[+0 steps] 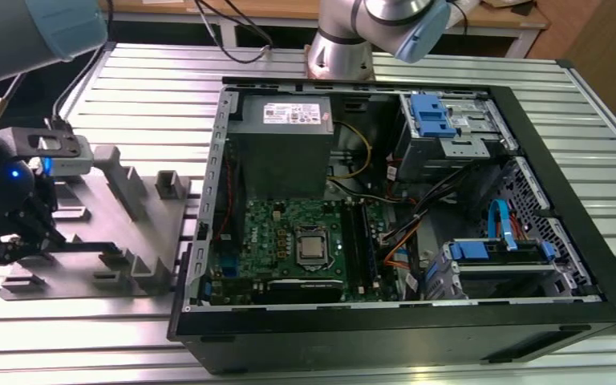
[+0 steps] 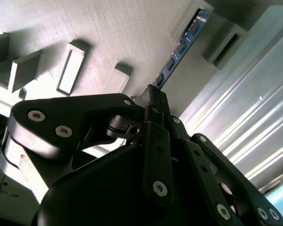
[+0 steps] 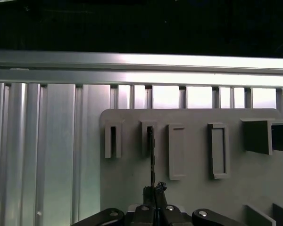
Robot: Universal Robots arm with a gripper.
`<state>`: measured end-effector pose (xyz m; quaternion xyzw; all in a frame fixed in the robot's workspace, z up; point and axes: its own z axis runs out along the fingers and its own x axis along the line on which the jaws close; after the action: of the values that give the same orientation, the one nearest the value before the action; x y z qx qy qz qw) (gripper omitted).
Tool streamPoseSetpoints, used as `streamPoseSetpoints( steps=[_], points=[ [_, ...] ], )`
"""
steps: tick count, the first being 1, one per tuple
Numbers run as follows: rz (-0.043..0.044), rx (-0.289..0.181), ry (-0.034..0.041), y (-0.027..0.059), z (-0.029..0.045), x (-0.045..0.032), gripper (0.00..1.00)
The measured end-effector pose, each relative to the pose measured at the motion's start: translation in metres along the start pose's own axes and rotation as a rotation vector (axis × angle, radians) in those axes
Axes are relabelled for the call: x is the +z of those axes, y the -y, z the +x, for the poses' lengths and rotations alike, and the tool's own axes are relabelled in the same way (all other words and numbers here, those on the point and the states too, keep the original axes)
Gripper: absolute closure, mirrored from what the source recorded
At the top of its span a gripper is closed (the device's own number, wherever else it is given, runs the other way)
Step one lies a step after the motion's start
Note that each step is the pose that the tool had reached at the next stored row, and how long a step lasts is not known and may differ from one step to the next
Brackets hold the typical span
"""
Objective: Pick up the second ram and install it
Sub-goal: 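Pick up the second ram and move it above second insertion slot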
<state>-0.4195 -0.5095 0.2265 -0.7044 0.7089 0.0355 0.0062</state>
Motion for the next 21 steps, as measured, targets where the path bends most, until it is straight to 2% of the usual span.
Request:
streamPoseSetpoints(
  steps=[14, 21],
  points=[
    [0.0, 0.0, 0.0, -0.0018, -0.0025, -0.0428, 0.92],
    [0.0001, 0.0, 0.0001, -0.0018, -0.0026, -0.0445, 0.92]
  ],
)
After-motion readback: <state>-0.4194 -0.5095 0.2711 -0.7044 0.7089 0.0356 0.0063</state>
